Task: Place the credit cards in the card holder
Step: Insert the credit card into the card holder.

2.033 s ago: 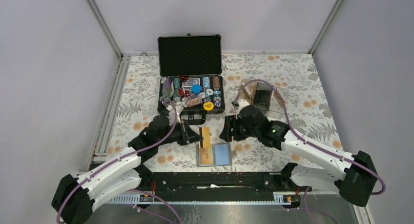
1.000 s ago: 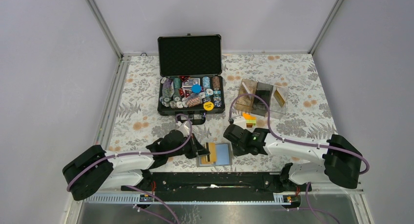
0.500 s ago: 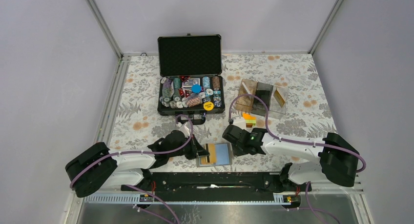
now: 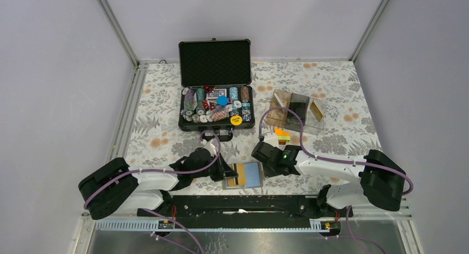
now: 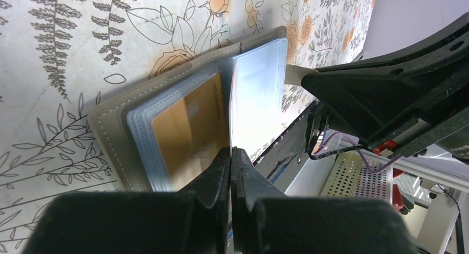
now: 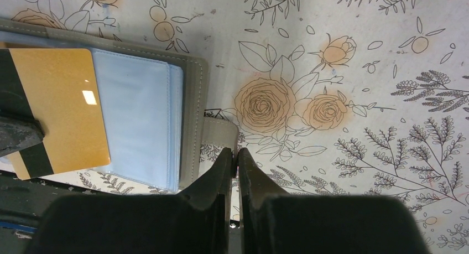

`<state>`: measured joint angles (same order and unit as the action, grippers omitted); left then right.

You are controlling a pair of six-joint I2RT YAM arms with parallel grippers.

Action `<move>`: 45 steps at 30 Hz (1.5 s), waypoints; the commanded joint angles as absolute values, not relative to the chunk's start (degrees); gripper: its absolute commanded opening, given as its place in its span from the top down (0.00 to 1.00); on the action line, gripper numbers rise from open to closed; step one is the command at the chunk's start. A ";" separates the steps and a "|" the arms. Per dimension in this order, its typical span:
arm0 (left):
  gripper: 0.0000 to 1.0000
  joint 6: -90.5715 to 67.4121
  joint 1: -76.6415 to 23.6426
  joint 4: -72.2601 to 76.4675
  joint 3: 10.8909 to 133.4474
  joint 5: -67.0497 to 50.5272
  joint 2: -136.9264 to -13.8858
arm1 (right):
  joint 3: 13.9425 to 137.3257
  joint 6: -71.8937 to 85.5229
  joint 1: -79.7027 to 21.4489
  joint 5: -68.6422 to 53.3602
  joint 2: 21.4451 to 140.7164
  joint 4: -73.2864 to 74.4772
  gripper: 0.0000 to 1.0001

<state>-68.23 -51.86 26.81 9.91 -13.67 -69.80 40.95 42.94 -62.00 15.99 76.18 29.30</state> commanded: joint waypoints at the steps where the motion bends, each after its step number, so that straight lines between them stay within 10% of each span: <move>1: 1.00 -68.91 -52.14 31.40 9.78 -14.29 -71.47 | 41.84 43.55 -62.57 17.58 76.81 29.57 1.00; 45: 1.00 -70.56 -54.49 29.67 10.37 -10.82 -71.63 | 42.56 43.42 -62.49 17.84 78.67 30.25 1.00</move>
<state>-71.13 -54.28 27.44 9.85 -11.73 -70.39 40.97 42.92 -62.00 16.58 78.04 29.50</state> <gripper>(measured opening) 0.024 0.100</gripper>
